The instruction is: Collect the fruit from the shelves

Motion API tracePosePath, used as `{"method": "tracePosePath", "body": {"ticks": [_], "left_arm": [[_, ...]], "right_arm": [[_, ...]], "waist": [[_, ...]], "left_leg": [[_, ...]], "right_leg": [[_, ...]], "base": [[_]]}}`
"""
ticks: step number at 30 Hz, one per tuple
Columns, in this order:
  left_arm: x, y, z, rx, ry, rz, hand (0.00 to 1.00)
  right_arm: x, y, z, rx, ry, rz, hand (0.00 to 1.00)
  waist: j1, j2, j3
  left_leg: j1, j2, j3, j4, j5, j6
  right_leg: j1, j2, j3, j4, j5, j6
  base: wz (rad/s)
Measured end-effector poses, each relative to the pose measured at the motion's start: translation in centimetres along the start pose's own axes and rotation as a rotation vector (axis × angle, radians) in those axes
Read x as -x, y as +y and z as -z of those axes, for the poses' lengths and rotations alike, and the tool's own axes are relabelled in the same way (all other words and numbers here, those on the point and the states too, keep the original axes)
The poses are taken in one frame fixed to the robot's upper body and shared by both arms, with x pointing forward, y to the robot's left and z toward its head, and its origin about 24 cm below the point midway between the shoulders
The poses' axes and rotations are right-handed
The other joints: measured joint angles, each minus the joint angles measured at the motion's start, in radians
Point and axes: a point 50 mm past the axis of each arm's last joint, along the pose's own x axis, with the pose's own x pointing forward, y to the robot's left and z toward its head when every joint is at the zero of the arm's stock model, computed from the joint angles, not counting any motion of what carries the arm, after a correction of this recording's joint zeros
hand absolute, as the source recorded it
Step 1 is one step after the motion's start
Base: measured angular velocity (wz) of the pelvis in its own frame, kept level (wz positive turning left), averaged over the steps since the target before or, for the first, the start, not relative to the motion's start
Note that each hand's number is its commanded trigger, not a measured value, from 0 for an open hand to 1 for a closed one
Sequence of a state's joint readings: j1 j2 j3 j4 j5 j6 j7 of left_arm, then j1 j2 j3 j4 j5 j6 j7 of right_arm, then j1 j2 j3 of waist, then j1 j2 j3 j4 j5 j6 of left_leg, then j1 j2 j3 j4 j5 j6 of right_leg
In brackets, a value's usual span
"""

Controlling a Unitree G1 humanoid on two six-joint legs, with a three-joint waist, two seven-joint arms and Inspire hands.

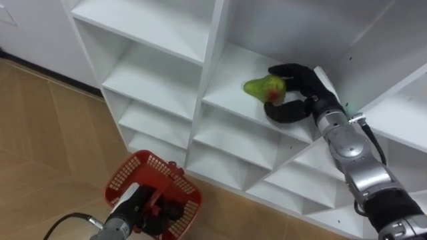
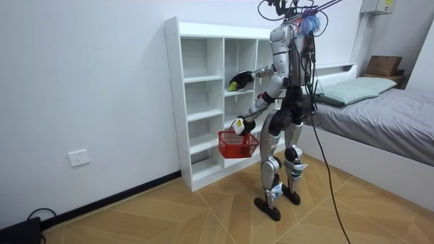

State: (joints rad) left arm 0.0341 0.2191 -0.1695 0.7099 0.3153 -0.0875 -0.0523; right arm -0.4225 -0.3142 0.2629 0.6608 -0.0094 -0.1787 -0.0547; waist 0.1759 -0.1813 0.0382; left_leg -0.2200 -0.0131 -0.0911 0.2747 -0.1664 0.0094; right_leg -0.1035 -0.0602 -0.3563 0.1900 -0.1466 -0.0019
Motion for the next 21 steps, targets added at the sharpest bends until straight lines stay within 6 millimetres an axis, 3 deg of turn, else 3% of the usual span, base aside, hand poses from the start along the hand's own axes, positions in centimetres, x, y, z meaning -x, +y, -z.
{"method": "tracePosePath", "body": {"ticks": [13,21], "left_arm": [[-0.09,-0.1,-0.22,0.012,-0.007,0.003,1.0],[-0.12,-0.3,-0.31,0.017,-0.008,0.008,1.0]], "right_arm": [[-0.02,0.18,0.02,0.0,0.004,-0.008,1.0],[-0.08,0.08,-0.06,0.003,0.003,0.002,1.0]], "waist": [[0.003,0.004,0.0007],[0.003,0.022,-0.006]], "left_leg": [[-0.003,0.001,0.003,-0.001,0.001,0.0],[-0.005,0.0,0.003,-0.002,0.002,0.0]], "right_leg": [[-0.003,0.0,0.0,-0.001,0.001,-0.001],[-0.005,0.0,0.0,-0.002,0.002,-0.002]], "base": [[0.0],[0.0]]}}
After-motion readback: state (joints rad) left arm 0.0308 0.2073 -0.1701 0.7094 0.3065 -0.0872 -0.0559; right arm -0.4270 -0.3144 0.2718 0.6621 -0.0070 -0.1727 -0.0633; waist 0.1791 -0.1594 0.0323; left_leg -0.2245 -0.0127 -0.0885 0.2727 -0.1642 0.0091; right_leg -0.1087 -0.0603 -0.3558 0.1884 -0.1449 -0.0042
